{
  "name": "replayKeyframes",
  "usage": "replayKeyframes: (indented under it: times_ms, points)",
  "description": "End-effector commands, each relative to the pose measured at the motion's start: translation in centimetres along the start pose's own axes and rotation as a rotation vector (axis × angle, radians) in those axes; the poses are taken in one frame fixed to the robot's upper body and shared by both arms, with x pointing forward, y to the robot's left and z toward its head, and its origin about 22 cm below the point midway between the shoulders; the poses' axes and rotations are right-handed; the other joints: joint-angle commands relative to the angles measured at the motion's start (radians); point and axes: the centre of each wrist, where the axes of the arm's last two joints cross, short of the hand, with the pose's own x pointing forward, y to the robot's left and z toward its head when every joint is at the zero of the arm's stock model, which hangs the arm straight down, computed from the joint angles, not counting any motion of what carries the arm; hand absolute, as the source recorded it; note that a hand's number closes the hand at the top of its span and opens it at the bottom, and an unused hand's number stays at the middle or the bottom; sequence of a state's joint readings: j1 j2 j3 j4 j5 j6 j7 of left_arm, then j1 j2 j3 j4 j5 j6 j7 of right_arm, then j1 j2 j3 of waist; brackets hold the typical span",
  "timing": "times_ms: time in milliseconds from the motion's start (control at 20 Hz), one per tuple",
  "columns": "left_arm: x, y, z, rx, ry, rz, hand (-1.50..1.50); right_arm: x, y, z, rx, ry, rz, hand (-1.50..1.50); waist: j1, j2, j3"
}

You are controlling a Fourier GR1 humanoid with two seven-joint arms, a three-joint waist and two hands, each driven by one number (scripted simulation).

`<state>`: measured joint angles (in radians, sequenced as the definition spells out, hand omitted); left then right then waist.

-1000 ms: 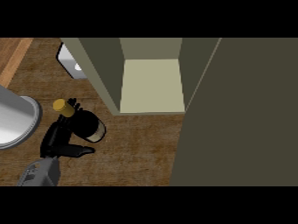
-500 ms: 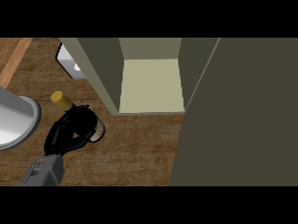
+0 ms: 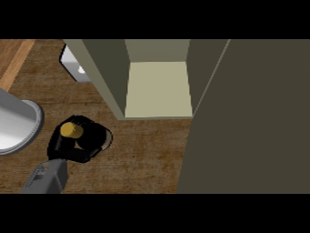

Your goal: Pick up the wine, place it into the cabinet and close the cabinet

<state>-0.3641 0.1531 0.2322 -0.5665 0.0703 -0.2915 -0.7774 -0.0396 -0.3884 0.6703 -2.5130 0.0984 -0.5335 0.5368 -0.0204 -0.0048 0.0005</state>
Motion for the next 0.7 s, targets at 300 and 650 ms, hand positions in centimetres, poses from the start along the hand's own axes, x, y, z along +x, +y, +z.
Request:
replayKeyframes:
  times_ms: [300, 650]
  points:
    - [-1.6, -1.7, 5.8, -0.033, -0.009, 0.007, 1.5, 2.8, -1.6, 1.7, -0.029, -0.086, 0.004, -1.5, 0.023, -0.001, 0.001]
    - [-0.4, -4.2, 5.7, -0.113, -0.013, 0.095, 1.5, 3.3, -1.1, 2.9, -0.033, -0.09, -0.029, -1.5, 0.012, -0.005, 0.0]
